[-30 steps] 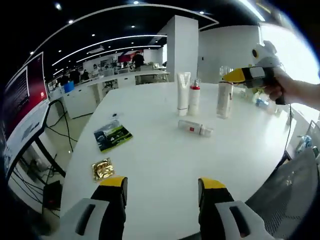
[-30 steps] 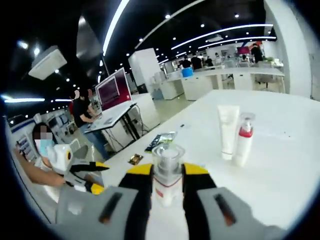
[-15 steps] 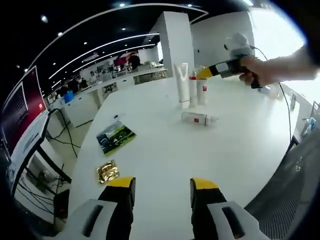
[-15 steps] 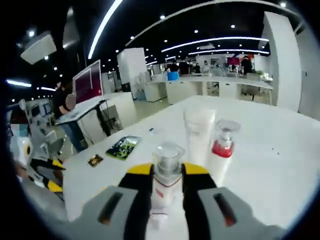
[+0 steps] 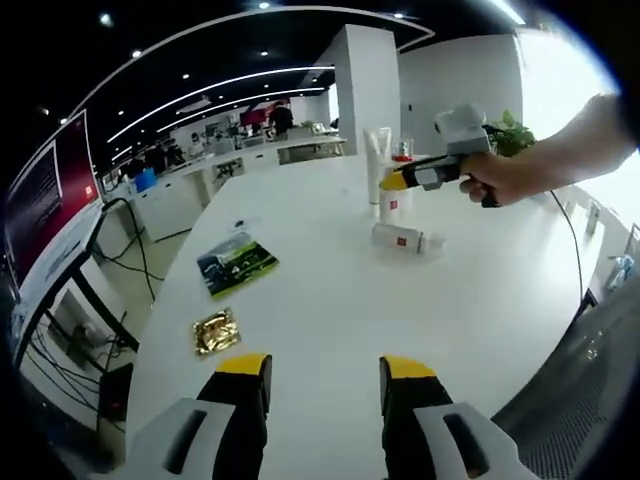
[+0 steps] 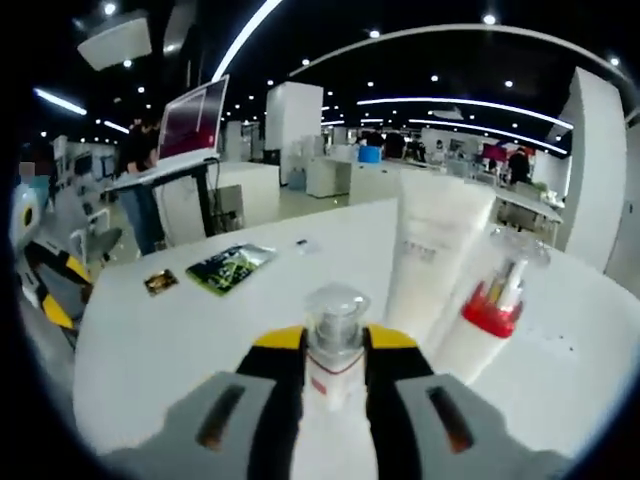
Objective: Arrange the skincare products in the storage area until every visible bottle or jar stands upright without overlapping.
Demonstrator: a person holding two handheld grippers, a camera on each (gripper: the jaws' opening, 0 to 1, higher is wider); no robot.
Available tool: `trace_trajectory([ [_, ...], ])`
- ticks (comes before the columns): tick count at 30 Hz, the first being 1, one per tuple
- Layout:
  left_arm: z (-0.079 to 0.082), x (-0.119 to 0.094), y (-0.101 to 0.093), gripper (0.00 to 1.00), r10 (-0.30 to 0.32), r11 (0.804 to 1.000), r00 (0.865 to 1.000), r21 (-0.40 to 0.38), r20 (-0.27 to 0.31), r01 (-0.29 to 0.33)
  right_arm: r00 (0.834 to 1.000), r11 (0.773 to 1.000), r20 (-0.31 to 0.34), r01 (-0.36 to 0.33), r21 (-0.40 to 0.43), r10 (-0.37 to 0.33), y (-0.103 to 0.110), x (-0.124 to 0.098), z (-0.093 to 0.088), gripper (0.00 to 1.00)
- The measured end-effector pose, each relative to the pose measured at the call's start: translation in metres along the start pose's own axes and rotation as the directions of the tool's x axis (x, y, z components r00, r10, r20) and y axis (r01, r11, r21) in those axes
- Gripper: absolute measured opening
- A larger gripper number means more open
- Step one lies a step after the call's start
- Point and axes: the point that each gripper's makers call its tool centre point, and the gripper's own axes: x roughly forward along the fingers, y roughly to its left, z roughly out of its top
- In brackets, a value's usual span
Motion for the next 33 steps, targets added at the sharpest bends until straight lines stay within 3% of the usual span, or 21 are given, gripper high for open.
trace_trajectory([
  [14, -0.005, 0.002, 0.000, 0.43, 0.000, 1.000, 1.000, -0.001, -0.021, 0.000, 0.998, 0.999, 0.058, 0.033, -0.034, -0.031, -0.014, 0.004, 0.000, 0.24],
  [18, -0.005, 0.001, 0.001, 0.42, 0.005, 1.000, 1.000, -0.003, -0.020, -0.005, 0.999, 0.999, 0.007, 0.046, -0.029, -0.046, -0.016, 0.004, -0.008, 0.25],
  [25, -0.005, 0.000, 0.002, 0.41, 0.011, 1.000, 1.000, -0.005, -0.016, -0.012, 0.997, 0.997, -0.022, 0.071, -0.005, -0.071, -0.017, 0.003, -0.016, 0.32],
  [33, -0.007, 0.001, 0.003, 0.39, 0.015, 1.000, 1.000, -0.001, -0.025, -0.016, 0.979, 0.983, -0.179, 0.120, 0.142, -0.094, -0.015, 0.012, -0.055, 0.33],
])
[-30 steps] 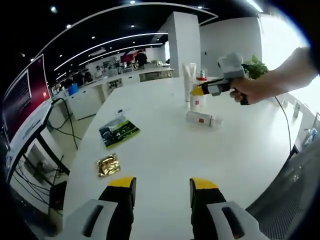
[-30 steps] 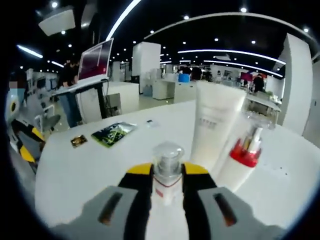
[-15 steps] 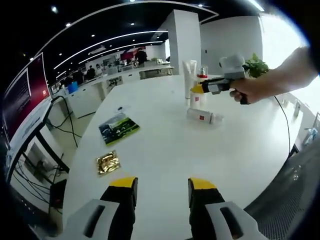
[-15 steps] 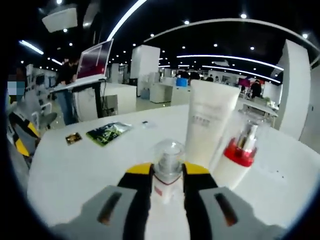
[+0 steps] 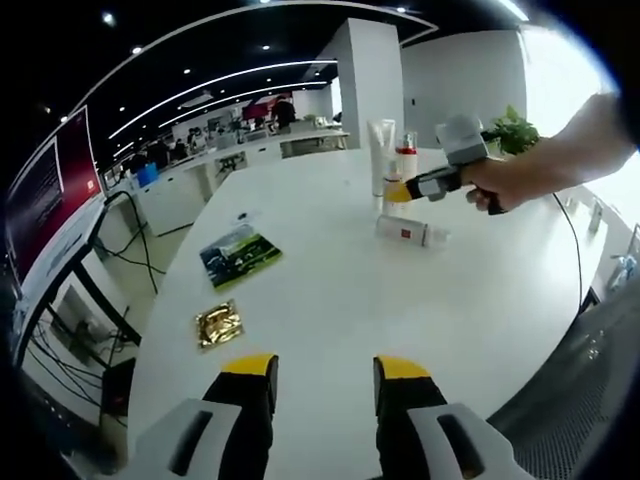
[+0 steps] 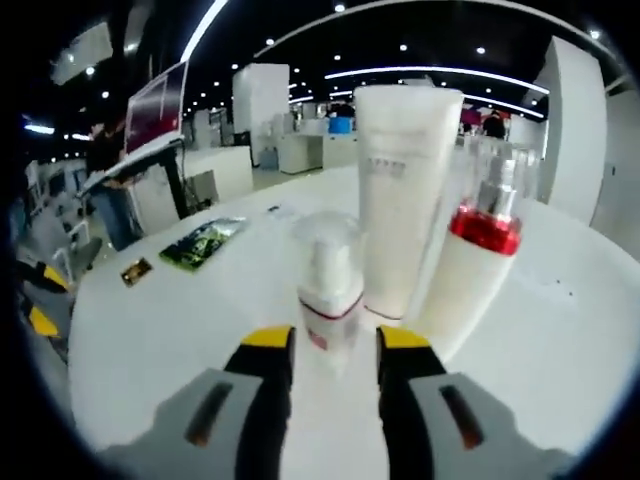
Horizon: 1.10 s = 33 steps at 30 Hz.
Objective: Arrange the skincare products in the storage area until every visible bottle or jar stands upright without overlapping.
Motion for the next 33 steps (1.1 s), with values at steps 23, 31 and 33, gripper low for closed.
trace_trajectory([
  [23, -0.003, 0.002, 0.003, 0.37, 0.009, 1.000, 1.000, 0.011, -0.013, -0.009, 0.976, 0.967, -0.060, 0.216, 0.134, -0.210, -0.016, 0.013, -0.006, 0.23],
  [31, -0.004, 0.001, 0.004, 0.36, 0.011, 1.000, 1.000, 0.016, -0.019, -0.011, 0.965, 0.951, -0.088, 0.260, 0.166, -0.248, -0.019, 0.014, -0.010, 0.22],
  [33, -0.004, 0.001, 0.004, 0.36, 0.012, 1.000, 1.000, 0.014, -0.018, -0.011, 0.967, 0.952, -0.081, 0.254, 0.170, -0.243, -0.017, 0.016, -0.007, 0.23],
])
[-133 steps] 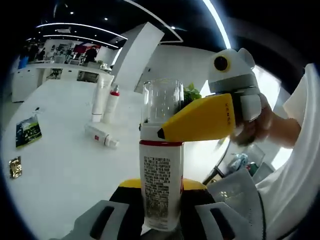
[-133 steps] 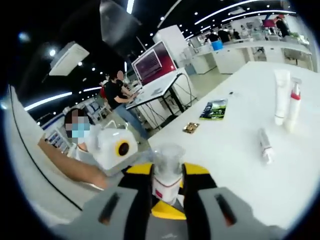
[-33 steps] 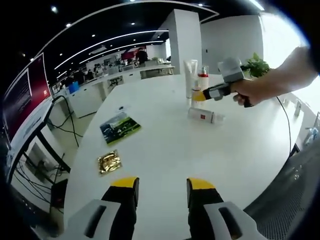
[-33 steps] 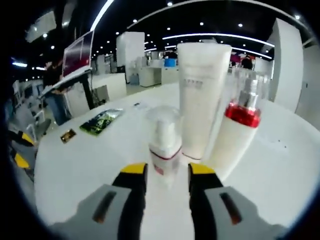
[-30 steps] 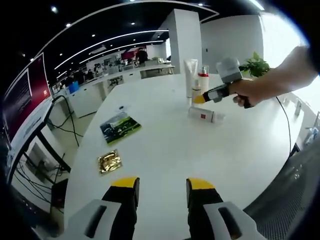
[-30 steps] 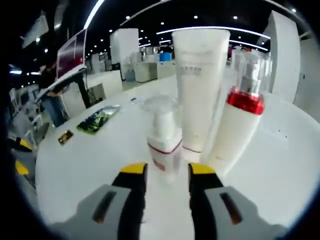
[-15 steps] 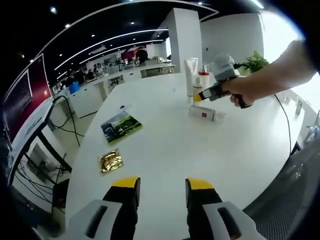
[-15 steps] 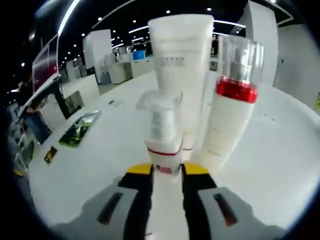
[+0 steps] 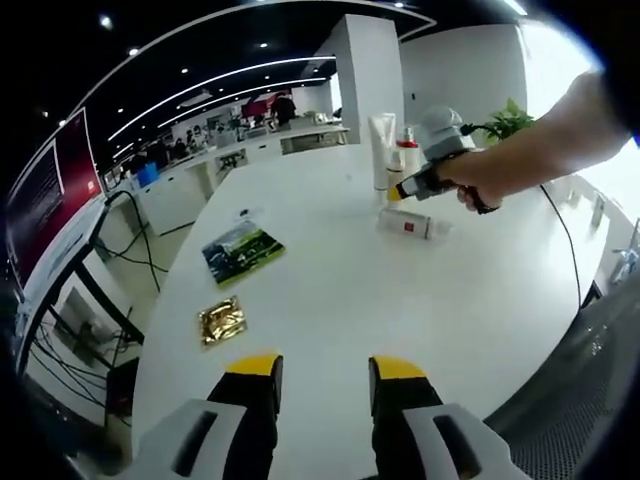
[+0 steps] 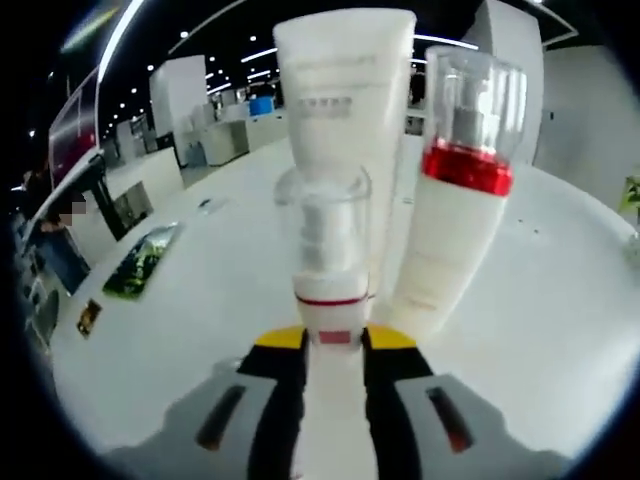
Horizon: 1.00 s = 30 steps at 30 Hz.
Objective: Arrange the skincare products in the storage area until every visible bottle or jar stands upright without overlapping.
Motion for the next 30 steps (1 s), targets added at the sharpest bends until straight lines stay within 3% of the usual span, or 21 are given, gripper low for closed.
trace_trajectory([
  [10, -0.002, 0.000, 0.001, 0.35, 0.002, 1.000, 1.000, -0.008, -0.004, -0.002, 0.998, 0.998, 0.004, -0.061, -0.022, 0.061, 0.004, -0.008, -0.002, 0.27],
  [14, -0.002, 0.000, 0.001, 0.35, -0.001, 1.000, 1.000, -0.005, -0.005, 0.001, 0.997, 0.988, -0.008, -0.076, -0.138, 0.076, 0.001, -0.008, -0.003, 0.27],
  [21, -0.003, 0.000, 0.000, 0.34, -0.004, 1.000, 1.000, 0.004, -0.009, 0.004, 0.997, 0.988, -0.005, -0.077, -0.136, 0.077, -0.004, -0.013, -0.005, 0.27],
  [30, -0.003, 0.000, 0.000, 0.34, -0.002, 1.000, 1.000, 0.006, -0.009, 0.002, 0.998, 0.996, -0.017, -0.054, -0.075, 0.053, -0.017, -0.011, -0.011, 0.26],
])
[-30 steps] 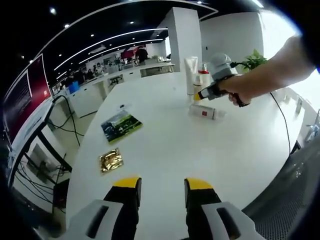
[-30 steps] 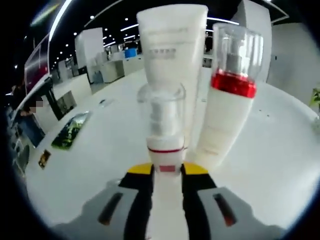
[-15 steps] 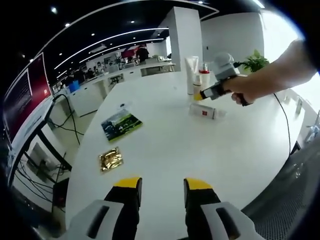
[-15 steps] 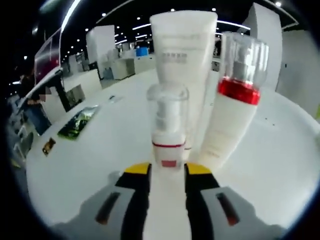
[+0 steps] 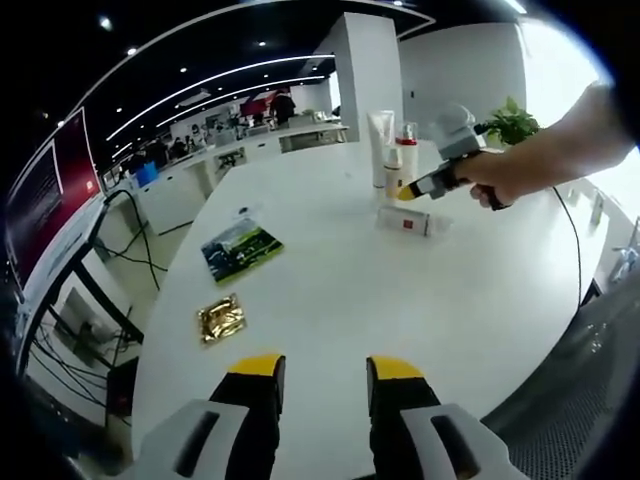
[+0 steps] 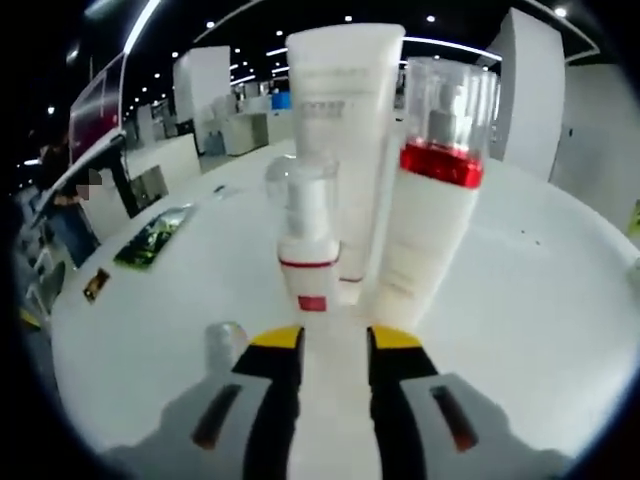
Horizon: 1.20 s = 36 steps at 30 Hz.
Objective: Arrange the skincare products in the storage area until every visible bottle or jar stands upright without overlapping.
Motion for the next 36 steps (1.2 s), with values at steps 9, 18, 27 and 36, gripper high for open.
trace_trajectory([
  [9, -0.001, 0.000, 0.001, 0.34, 0.003, 1.000, 1.000, 0.001, -0.003, -0.003, 1.000, 1.000, 0.017, -0.009, -0.001, 0.009, 0.005, 0.005, 0.010, 0.26],
  [18, -0.002, 0.000, 0.001, 0.34, 0.005, 1.000, 1.000, 0.002, -0.007, -0.005, 1.000, 1.000, 0.019, -0.018, 0.009, 0.018, 0.011, 0.007, 0.013, 0.25],
  [27, -0.002, 0.000, 0.001, 0.33, 0.006, 1.000, 1.000, 0.007, -0.009, -0.006, 0.999, 0.999, 0.014, -0.031, 0.009, 0.031, 0.010, 0.007, 0.011, 0.25],
  [36, -0.001, 0.000, 0.000, 0.33, 0.004, 1.000, 1.000, 0.007, -0.008, -0.004, 0.981, 0.975, 0.019, -0.196, 0.105, 0.195, 0.029, -0.025, -0.004, 0.33],
])
